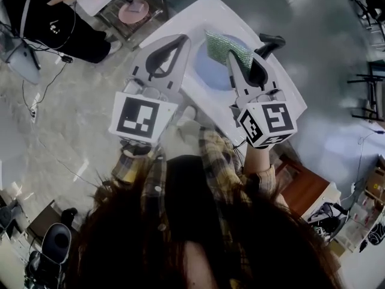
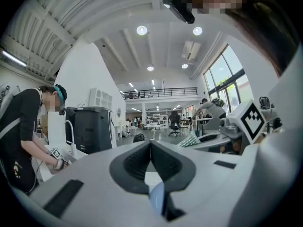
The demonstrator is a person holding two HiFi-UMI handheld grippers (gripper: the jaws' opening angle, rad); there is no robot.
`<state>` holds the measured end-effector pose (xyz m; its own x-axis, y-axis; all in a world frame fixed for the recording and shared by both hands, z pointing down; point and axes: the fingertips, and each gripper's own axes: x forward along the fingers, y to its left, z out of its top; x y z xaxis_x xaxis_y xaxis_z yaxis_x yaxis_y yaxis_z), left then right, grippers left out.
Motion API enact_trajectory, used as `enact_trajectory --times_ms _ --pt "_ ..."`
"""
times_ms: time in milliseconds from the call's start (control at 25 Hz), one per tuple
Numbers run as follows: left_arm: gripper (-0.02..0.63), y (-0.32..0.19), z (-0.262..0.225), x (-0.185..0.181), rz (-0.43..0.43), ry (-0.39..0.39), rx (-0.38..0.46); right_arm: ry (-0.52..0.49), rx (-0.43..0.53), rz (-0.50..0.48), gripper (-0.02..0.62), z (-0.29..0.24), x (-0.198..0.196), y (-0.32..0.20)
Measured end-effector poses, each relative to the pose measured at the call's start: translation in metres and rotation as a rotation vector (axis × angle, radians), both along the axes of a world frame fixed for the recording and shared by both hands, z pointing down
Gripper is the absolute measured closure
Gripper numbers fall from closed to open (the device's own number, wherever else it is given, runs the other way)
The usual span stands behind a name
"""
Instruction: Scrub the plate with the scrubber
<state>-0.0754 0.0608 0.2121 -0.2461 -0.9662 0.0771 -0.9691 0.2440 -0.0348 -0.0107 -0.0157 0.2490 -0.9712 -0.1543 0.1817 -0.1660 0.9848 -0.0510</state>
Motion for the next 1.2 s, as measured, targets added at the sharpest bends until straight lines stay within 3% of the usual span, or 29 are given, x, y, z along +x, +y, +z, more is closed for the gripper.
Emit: enact_trajectory --times_ms 360,880,1200 --pt "0.592 -0.048 -0.001 0.003 0.152 -0.01 -0.022 -0.007 -0.009 0.122 0.502 0.0 0.007 -0.026" --pt "0.592 -0.128 0.001 -0.026 0.492 -0.05 -0.014 0.005 -0.015 0.433 0.502 0.002 -0.006 -0.073" --pt "0.592 -0.16 0.006 -0.051 0.65 -0.05 -0.007 0.003 -0.017 0.597 0.502 0.004 -0.025 -0.09"
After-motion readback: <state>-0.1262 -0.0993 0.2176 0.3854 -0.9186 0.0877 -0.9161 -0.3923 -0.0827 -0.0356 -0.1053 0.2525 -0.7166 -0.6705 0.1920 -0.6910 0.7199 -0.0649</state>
